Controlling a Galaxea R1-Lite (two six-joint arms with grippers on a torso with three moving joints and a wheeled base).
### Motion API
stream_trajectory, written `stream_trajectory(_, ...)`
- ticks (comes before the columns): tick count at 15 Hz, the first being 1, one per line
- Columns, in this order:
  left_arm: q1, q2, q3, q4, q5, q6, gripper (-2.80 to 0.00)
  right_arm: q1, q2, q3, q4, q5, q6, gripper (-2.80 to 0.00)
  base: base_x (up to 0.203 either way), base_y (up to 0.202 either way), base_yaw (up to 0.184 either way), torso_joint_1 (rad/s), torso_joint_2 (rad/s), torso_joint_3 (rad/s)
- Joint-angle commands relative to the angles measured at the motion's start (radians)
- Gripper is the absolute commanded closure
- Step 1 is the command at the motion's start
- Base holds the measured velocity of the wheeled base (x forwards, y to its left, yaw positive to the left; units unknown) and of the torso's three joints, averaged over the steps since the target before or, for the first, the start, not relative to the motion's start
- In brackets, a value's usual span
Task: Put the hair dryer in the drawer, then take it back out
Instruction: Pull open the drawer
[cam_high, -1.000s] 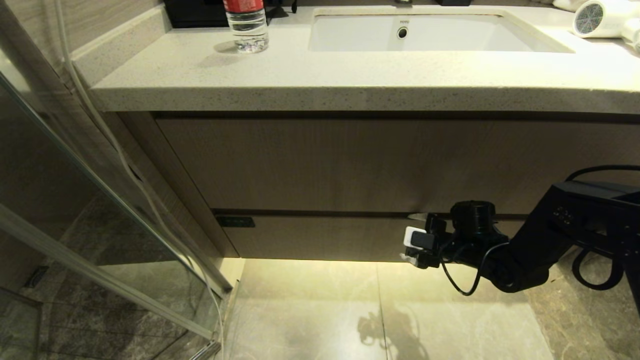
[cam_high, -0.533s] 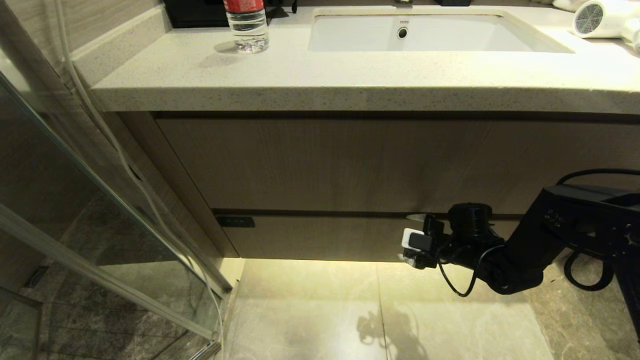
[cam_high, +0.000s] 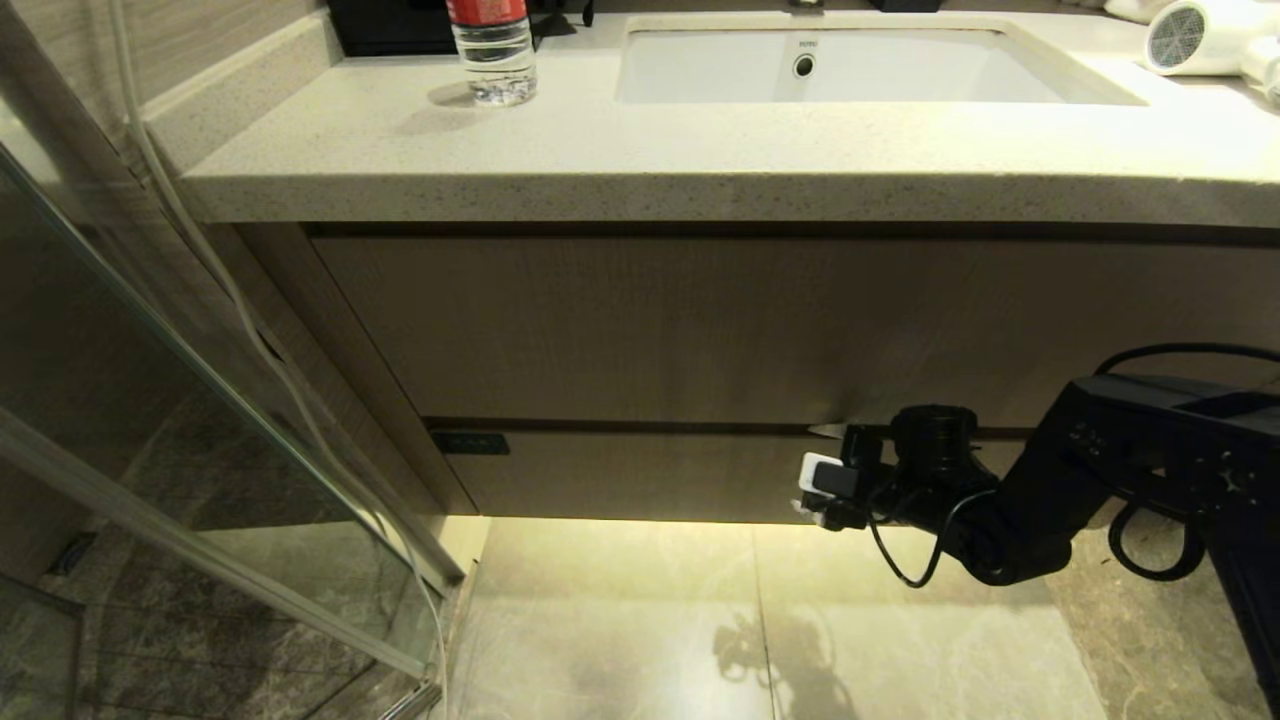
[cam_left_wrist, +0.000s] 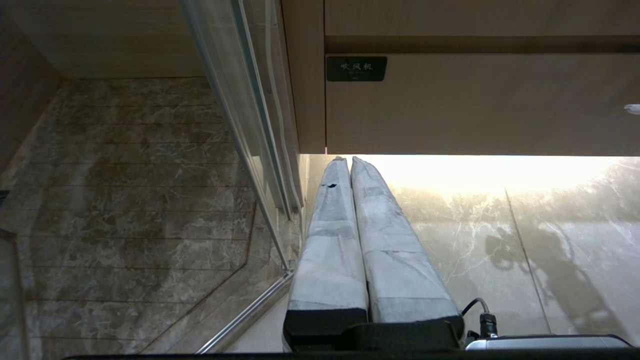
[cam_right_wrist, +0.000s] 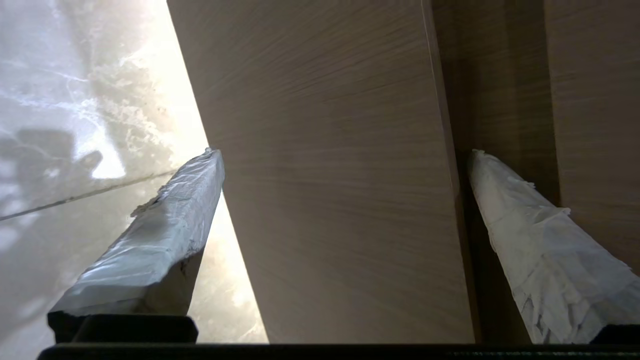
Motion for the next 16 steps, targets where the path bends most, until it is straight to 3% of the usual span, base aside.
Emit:
stream_trajectory(1, 0.0, 0.0, 0.0, 0.0, 0.0, 0.0, 0.0, 0.0, 0.034, -0.01, -0.014, 0.001, -0.011, -2.8, 0.0, 0.0, 0.0, 0.0, 0.0, 0.0)
stream_trajectory(8, 0.0, 0.0, 0.0, 0.0, 0.0, 0.0, 0.0, 0.001, 0.064, -0.014, -0.014, 0.012, -0.011, -2.8, 0.0, 0.0, 0.0, 0.0, 0.0, 0.0)
stream_trajectory(16, 0.0, 0.0, 0.0, 0.0, 0.0, 0.0, 0.0, 0.001, -0.039, 0.042, 0.317, 0.026, -0.011, -2.8, 0.0, 0.0, 0.0, 0.0, 0.0, 0.0)
